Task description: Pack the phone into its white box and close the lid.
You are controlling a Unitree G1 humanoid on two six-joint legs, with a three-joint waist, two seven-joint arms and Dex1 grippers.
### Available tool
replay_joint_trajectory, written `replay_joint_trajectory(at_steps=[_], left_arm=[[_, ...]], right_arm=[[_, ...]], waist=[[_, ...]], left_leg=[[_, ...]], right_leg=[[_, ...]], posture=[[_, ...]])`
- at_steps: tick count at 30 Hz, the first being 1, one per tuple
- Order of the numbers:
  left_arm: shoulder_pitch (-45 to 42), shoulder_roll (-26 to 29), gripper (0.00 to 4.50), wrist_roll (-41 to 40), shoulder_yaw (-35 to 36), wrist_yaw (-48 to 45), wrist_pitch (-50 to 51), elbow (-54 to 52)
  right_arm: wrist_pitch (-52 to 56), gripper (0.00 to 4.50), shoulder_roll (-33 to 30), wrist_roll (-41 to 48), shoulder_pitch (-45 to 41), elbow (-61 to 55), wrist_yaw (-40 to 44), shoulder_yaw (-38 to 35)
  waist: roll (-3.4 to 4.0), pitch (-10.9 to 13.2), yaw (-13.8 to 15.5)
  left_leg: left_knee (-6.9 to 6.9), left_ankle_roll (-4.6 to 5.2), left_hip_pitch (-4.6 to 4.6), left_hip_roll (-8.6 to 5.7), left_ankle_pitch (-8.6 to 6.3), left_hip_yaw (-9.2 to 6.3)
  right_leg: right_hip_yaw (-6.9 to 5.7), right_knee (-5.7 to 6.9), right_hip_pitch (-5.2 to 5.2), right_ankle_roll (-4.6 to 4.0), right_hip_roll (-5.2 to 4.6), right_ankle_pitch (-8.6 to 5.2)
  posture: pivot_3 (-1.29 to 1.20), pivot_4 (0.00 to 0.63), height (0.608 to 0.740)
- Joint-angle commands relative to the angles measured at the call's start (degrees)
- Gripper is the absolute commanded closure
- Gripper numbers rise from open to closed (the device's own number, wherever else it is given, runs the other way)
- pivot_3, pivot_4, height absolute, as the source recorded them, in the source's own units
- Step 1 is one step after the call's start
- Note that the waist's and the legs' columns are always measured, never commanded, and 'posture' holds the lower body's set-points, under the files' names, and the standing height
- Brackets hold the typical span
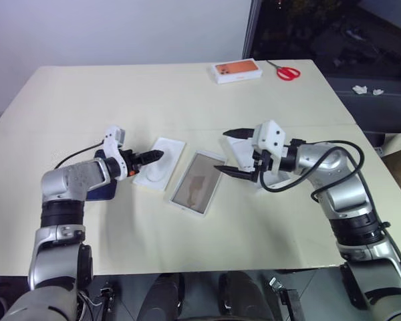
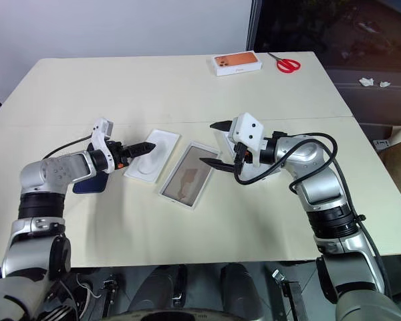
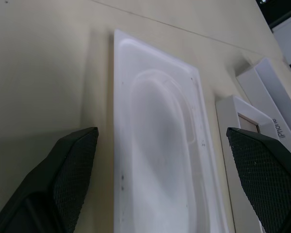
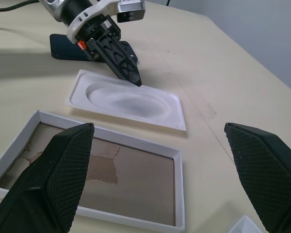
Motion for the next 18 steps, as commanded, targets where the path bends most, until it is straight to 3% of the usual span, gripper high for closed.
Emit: replay_joint_trajectory(at_steps=[1,4,10,18], left_arm=[[2.10,-1.48,0.04,-3.48,1.64,-0.82,3.66,-3.34],[3.39,-2.71,0.83,-3.04,1.88,0.75,4.08,-4.06],[4.66,-5.31,3.90,-5.29,5.80,3.19,5.35,-4.20],[6.72,-6.88,3.90,-7.39,8.38,4.42,6.06,-5.91]], right_arm=[[-0.63,0.00,0.14,0.89,-0.30,-2.91,-0.29,-0.64],[-0.64,0.00,0.43,0.86,-0.80,-2.93,-0.43,-0.53],[-0.22,0.00,0.44,0.87,-1.44,-3.48,-0.44,-0.52],[0.12,0.00,0.37,0.94,-1.50,-3.92,-0.45,-0.56]], waist=[[0.00,0.00,0.04],[-0.01,0.00,0.22],[-0.03,-0.02,0.18],[-0.03,-0.02,0.06]], left_leg=[[0.00,0.00,0.00,0.00,0.00,0.00],[0.01,0.01,0.00,0.00,0.00,-0.01],[0.01,0.01,0.00,-0.02,-0.01,-0.01],[-0.01,-0.22,0.00,-0.02,0.12,-0.01]], right_leg=[[0.00,0.00,0.00,0.00,0.00,0.00],[-0.01,0.00,0.03,0.00,-0.02,0.00],[-0.01,-0.01,0.03,0.00,-0.03,0.00],[-0.01,-0.01,0.01,0.00,-0.03,0.00]], posture=[[0.00,0.150,0.740],[0.00,0.150,0.740],[0.00,0.150,0.740],[0.00,0.150,0.740]])
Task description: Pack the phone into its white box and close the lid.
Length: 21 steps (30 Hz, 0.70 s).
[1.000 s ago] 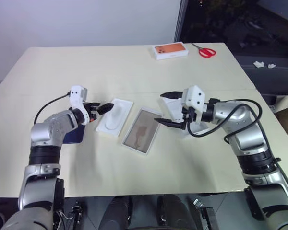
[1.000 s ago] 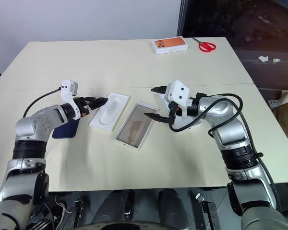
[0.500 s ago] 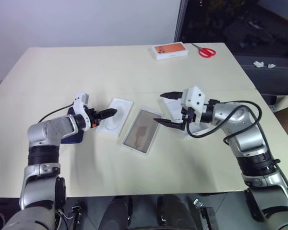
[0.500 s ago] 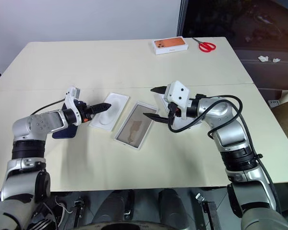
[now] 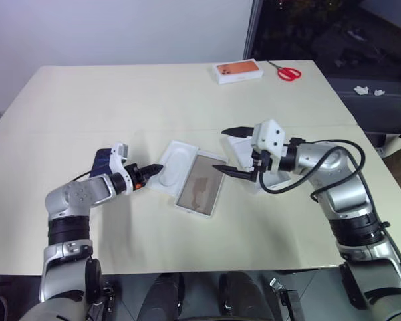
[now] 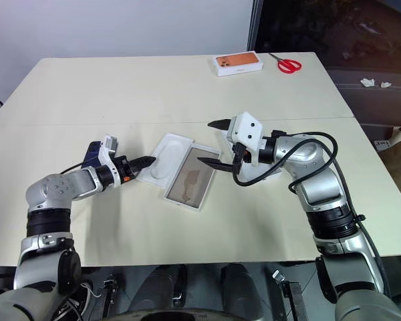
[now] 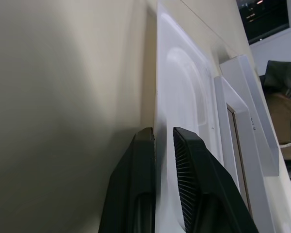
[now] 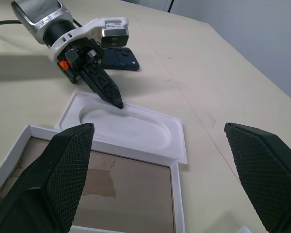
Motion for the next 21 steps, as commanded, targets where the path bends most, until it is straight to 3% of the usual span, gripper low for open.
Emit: replay_joint_trajectory(at_steps=[1,4,6,15,21], left_arm=[[0.81,-0.84,3.90,-2.69,2.68,0.70,0.65,-2.07],[1.15,-1.28,3.90,-2.90,3.37,1.80,0.33,-2.40],[1.15,-1.71,4.47,-3.13,3.92,2.53,-0.32,-2.26],[2.06,-1.82,4.49,-4.92,5.26,1.77,-4.52,-4.86],[4.38,-0.27,4.49,-16.05,11.78,3.54,4.23,-12.78]], right_arm=[[-0.07,0.00,0.10,0.92,-1.39,-2.73,-0.37,-0.58],[0.08,0.00,0.13,0.97,-1.53,-2.78,-0.34,-0.55],[0.08,0.00,0.10,0.98,-1.52,-2.84,-0.26,-0.51],[0.44,0.00,-0.08,0.86,-1.40,-3.11,-0.19,-0.34],[1.36,0.00,-2.29,1.63,1.53,-3.88,2.17,-0.58]], waist=[[0.00,0.00,-0.02],[0.00,0.00,0.02],[0.00,0.00,0.03],[0.00,0.00,0.00],[-0.02,0.01,-0.02]], left_leg=[[-0.01,-0.01,0.00,0.00,0.01,0.00],[-0.02,-0.02,0.00,0.00,0.01,0.00],[-0.01,-0.02,0.00,0.00,0.01,0.00],[-0.03,-0.05,0.01,0.00,0.03,-0.01],[-0.04,-0.04,0.00,0.01,0.02,-0.02]], right_leg=[[0.00,0.00,0.00,0.00,0.00,0.00],[0.00,0.00,0.00,0.00,0.00,0.00],[0.00,0.00,0.00,0.00,0.00,0.00],[0.00,0.00,-0.01,0.00,0.00,0.00],[0.00,-0.02,-0.01,0.00,-0.01,0.00]], posture=[[0.00,0.150,0.740],[0.00,0.150,0.740],[0.00,0.150,0.740],[0.00,0.150,0.740],[0.00,0.150,0.740]])
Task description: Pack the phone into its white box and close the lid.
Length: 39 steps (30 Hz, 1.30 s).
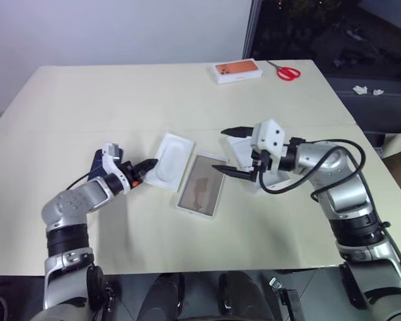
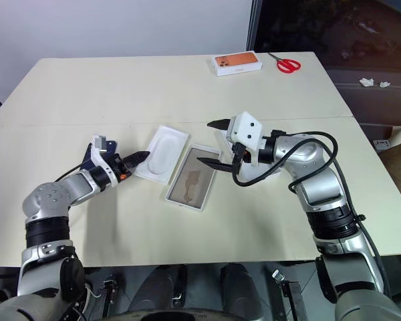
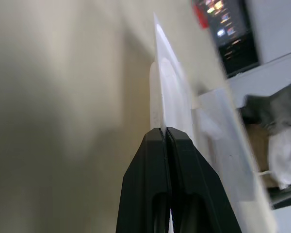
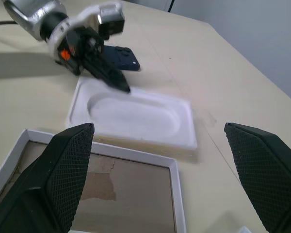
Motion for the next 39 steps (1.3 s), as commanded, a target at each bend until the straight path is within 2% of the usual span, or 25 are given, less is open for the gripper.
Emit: replay_joint_trajectory(at_steps=[1,5,10,15,22,26,30,33,39], left_arm=[[1.32,1.69,4.49,-7.78,4.28,1.60,5.09,-7.18],[4.16,1.42,4.49,-14.56,5.33,4.90,10.16,-13.63],[6.97,-3.08,4.49,-17.59,1.42,10.71,11.04,-19.69],[7.31,-5.65,4.49,-19.32,0.51,14.92,8.51,-20.05],[8.62,-7.32,4.49,-17.54,-5.37,17.03,7.16,-19.53],[9.88,-7.07,4.49,-12.61,-10.39,16.20,4.22,-19.27],[9.39,-7.99,4.49,-10.82,-11.38,16.12,1.42,-17.87],[9.34,-7.49,3.64,-10.07,-12.23,15.40,0.56,-17.94],[8.79,-6.89,0.74,-12.49,-11.22,15.42,1.14,-18.43]], right_arm=[[0.57,0.00,-2.34,2.01,1.92,-2.80,2.44,-0.82],[6.82,0.00,-4.94,9.22,5.16,-3.25,6.74,-3.77],[5.19,0.00,-7.55,9.35,7.15,-1.04,8.90,-4.67],[4.23,0.00,-7.32,8.48,7.33,-0.35,8.14,-4.55],[2.96,0.00,-6.52,7.51,7.03,0.05,6.94,-4.01],[2.78,0.00,-6.46,7.45,7.12,0.15,6.60,-4.12],[2.49,0.00,-6.56,7.18,7.46,0.08,6.35,-3.97],[2.28,0.00,-6.49,7.05,7.56,0.08,6.12,-3.84],[1.71,0.00,-6.13,6.55,7.34,0.92,6.03,-3.41]], waist=[[0.00,0.00,0.02],[-0.02,-0.01,0.16],[-0.03,-0.02,0.16],[-0.03,-0.01,-0.04],[-0.03,-0.01,0.33],[-0.03,-0.01,0.24],[-0.03,-0.02,0.18],[-0.03,-0.02,0.19],[-0.03,-0.02,0.20]], left_leg=[[0.00,0.00,0.00,0.00,0.00,0.00],[0.01,0.06,0.00,0.00,-0.03,-0.01],[0.02,0.30,0.01,-0.01,-0.17,-0.01],[0.01,0.29,0.03,0.01,-0.17,-0.01],[0.04,0.28,0.03,-0.01,-0.16,0.00],[0.03,0.27,0.04,-0.01,-0.16,0.00],[0.02,0.25,0.04,-0.01,-0.14,0.00],[0.02,0.26,0.03,-0.01,-0.15,0.00],[0.02,0.27,0.03,-0.01,-0.15,0.00]], right_leg=[[0.00,-0.01,0.00,0.00,0.00,0.00],[0.00,-0.04,0.06,0.00,-0.03,0.00],[-0.01,-0.04,0.08,0.00,-0.04,0.00],[0.00,-0.03,0.07,0.00,-0.01,0.00],[-0.01,-0.05,0.11,0.00,-0.02,0.00],[-0.01,-0.06,0.11,0.00,-0.01,0.00],[-0.01,-0.07,0.11,0.00,0.00,0.00],[-0.01,-0.07,0.11,0.00,0.00,0.00],[-0.01,-0.07,0.12,0.00,0.00,0.00]], posture=[[0.00,0.150,0.740],[0.00,0.150,0.740],[0.00,0.150,0.740],[0.00,0.150,0.740],[0.00,0.150,0.740],[0.00,0.150,0.740],[0.00,0.150,0.740],[0.00,0.150,0.740],[0.00,0.150,0.740]])
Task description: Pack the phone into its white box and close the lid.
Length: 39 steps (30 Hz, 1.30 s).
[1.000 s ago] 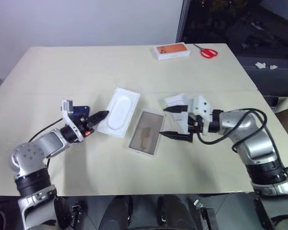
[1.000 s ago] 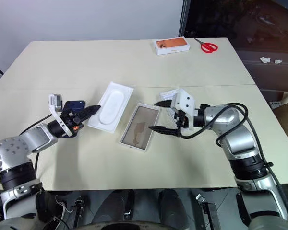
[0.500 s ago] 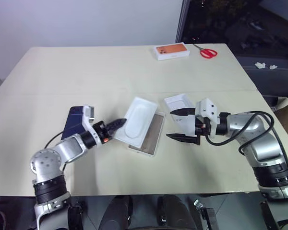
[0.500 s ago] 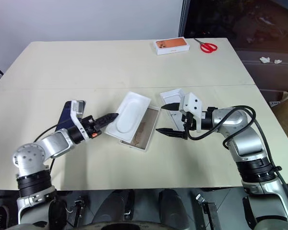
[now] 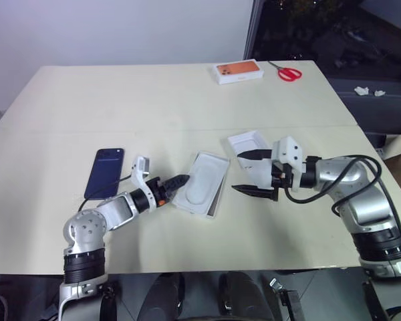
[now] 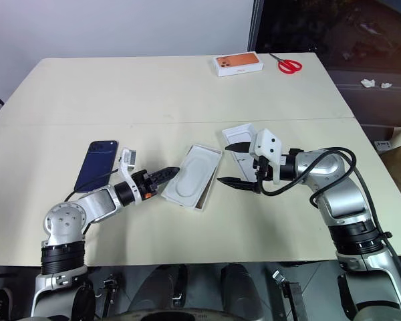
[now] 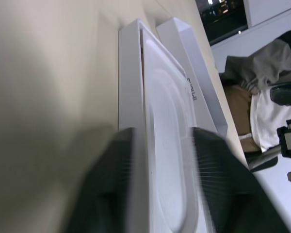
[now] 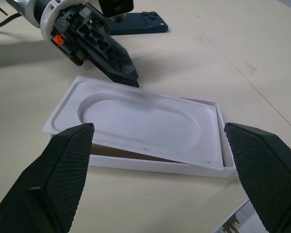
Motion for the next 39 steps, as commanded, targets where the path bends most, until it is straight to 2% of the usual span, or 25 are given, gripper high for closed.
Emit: replay_joint_trajectory(at_steps=[1,8,12,15,18,20,22,29,39], left_arm=[[-0.79,1.03,0.74,-2.75,0.85,-1.00,0.78,-1.87],[0.74,6.31,0.74,-7.85,2.55,-6.57,0.79,-6.60],[4.03,12.09,0.74,-4.86,1.37,-13.58,-2.57,-9.66],[6.74,16.59,0.70,-1.21,1.14,-19.67,-7.07,-10.00],[9.07,20.03,0.70,1.33,1.02,-24.48,-10.23,-9.76],[9.79,20.86,0.70,2.73,0.52,-25.78,-11.92,-9.43],[10.18,21.18,0.70,3.92,0.27,-26.43,-13.07,-8.87],[10.11,20.29,0.70,5.36,-0.48,-26.63,-14.54,-8.26],[9.35,19.19,0.70,5.82,-0.28,-25.56,-15.08,-7.25]], right_arm=[[-1.19,0.00,0.39,-0.13,-0.55,0.02,-0.21,-0.27],[2.55,0.00,5.46,-0.72,-4.54,0.31,-5.47,1.27],[5.01,0.00,8.52,-4.86,-6.10,-0.21,-9.71,5.68],[9.06,0.85,10.75,-6.91,-7.15,-0.97,-13.04,8.48],[10.67,2.41,11.63,-9.29,-7.62,-1.36,-14.81,10.92],[10.47,3.35,11.28,-11.30,-7.46,-1.45,-15.19,12.79],[10.40,4.47,11.36,-12.46,-7.16,-1.43,-15.15,14.24],[2.16,4.47,9.45,-23.59,-8.97,2.34,-16.04,21.60],[-7.79,4.47,10.53,-31.46,-13.99,8.98,-16.19,23.54]], waist=[[0.00,0.00,0.00],[0.00,0.00,-0.34],[0.02,-0.01,-0.26],[0.02,-0.01,-0.16],[0.02,-0.01,-0.05],[0.02,-0.01,0.05],[0.01,-0.01,-0.03],[0.02,-0.01,-0.25],[0.02,-0.01,-0.27]], left_leg=[[0.00,0.00,0.00,0.00,0.00,0.00],[-0.02,-0.21,0.01,0.02,0.12,0.00],[-0.07,-0.32,0.01,0.02,0.18,0.00],[-0.11,-0.34,0.00,0.02,0.19,0.00],[-0.11,-0.33,0.00,0.01,0.19,0.00],[-0.12,-0.28,-0.01,0.01,0.16,0.00],[-0.13,-0.11,-0.01,0.01,0.06,-0.01],[-0.16,-0.02,0.00,0.01,0.01,-0.01],[-0.16,-0.03,0.00,0.01,0.02,-0.01]], right_leg=[[0.00,0.00,0.00,0.00,0.00,0.00],[0.01,0.01,-0.03,0.00,0.02,0.00],[0.02,0.01,-0.06,-0.01,0.02,-0.01],[0.02,-0.01,-0.07,-0.02,0.02,-0.01],[0.02,-0.03,-0.08,-0.03,0.00,-0.01],[0.02,-0.05,-0.07,-0.03,-0.03,-0.02],[0.01,-0.07,-0.06,-0.03,-0.03,-0.02],[0.02,-0.05,-0.11,-0.03,-0.02,-0.01],[0.00,-0.04,-0.11,-0.02,-0.01,-0.01]], posture=[[0.00,0.150,0.740],[0.00,0.150,0.740],[0.00,0.150,0.740],[0.00,0.150,0.740],[0.00,0.150,0.740],[0.00,0.150,0.740],[0.00,0.150,0.740],[0.00,0.150,0.740],[0.00,0.150,0.740]])
